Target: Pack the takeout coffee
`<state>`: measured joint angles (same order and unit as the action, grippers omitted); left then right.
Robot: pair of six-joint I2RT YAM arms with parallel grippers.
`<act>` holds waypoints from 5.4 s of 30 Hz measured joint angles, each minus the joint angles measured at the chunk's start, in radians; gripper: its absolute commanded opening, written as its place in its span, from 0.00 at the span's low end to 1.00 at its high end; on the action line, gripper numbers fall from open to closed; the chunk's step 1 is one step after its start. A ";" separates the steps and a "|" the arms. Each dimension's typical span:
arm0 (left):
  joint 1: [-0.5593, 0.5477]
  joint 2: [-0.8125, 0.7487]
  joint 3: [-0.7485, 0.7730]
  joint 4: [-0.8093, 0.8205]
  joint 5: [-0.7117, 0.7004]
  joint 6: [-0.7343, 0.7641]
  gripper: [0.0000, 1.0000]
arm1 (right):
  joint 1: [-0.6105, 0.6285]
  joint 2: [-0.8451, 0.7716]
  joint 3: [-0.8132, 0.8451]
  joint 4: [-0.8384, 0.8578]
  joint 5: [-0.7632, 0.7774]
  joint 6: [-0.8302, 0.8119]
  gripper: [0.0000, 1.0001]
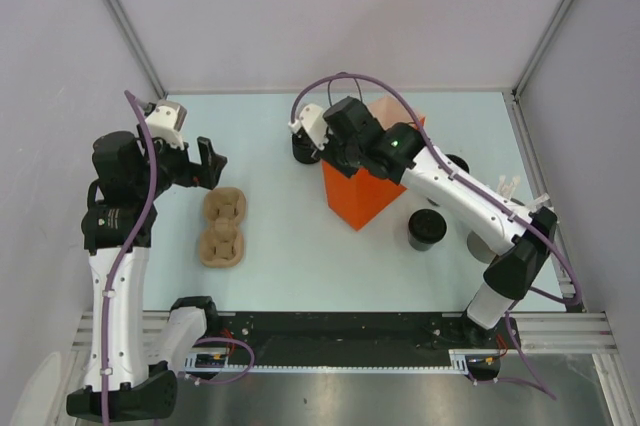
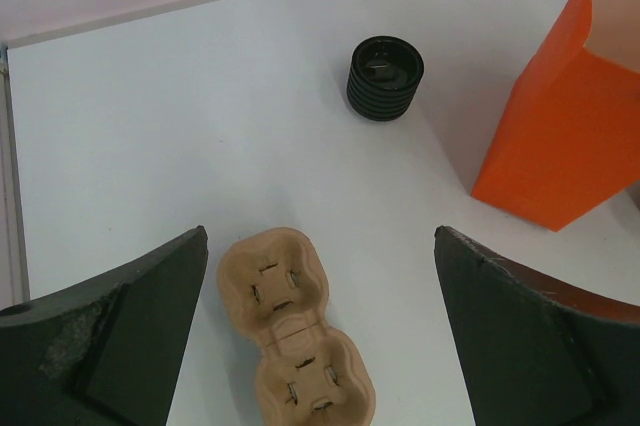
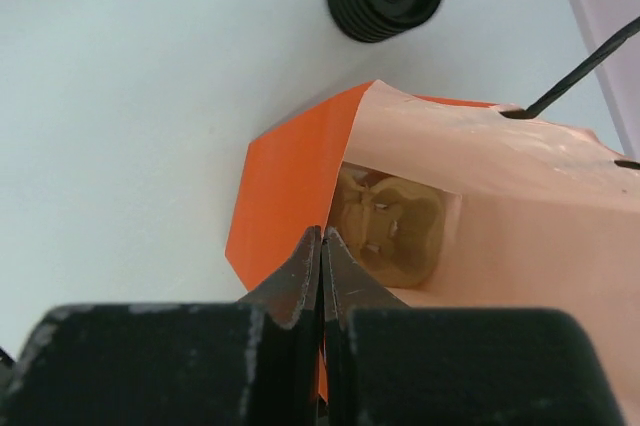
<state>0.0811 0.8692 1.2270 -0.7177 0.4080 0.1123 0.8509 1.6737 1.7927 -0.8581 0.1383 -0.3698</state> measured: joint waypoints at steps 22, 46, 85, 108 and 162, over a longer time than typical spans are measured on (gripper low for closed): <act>0.044 -0.027 -0.013 0.009 0.045 -0.009 1.00 | 0.287 0.029 0.035 0.018 0.089 0.003 0.01; 0.063 -0.032 -0.023 0.015 0.064 -0.011 1.00 | 0.193 -0.190 0.197 -0.207 -0.256 -0.148 0.82; 0.075 -0.034 -0.037 0.021 0.097 -0.018 1.00 | -0.520 -0.488 -0.690 -0.225 -0.545 -0.271 0.60; 0.075 -0.034 -0.038 0.021 0.102 -0.018 1.00 | -0.449 -0.462 -0.784 -0.098 -0.404 -0.210 0.33; 0.114 -0.055 -0.058 0.031 0.132 -0.034 1.00 | -0.425 -0.538 -0.158 -0.040 -0.300 -0.143 0.00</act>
<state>0.1947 0.8146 1.1690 -0.6872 0.5404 0.0784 0.4263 1.1355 1.6352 -0.8986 -0.1619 -0.5129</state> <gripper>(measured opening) 0.996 0.022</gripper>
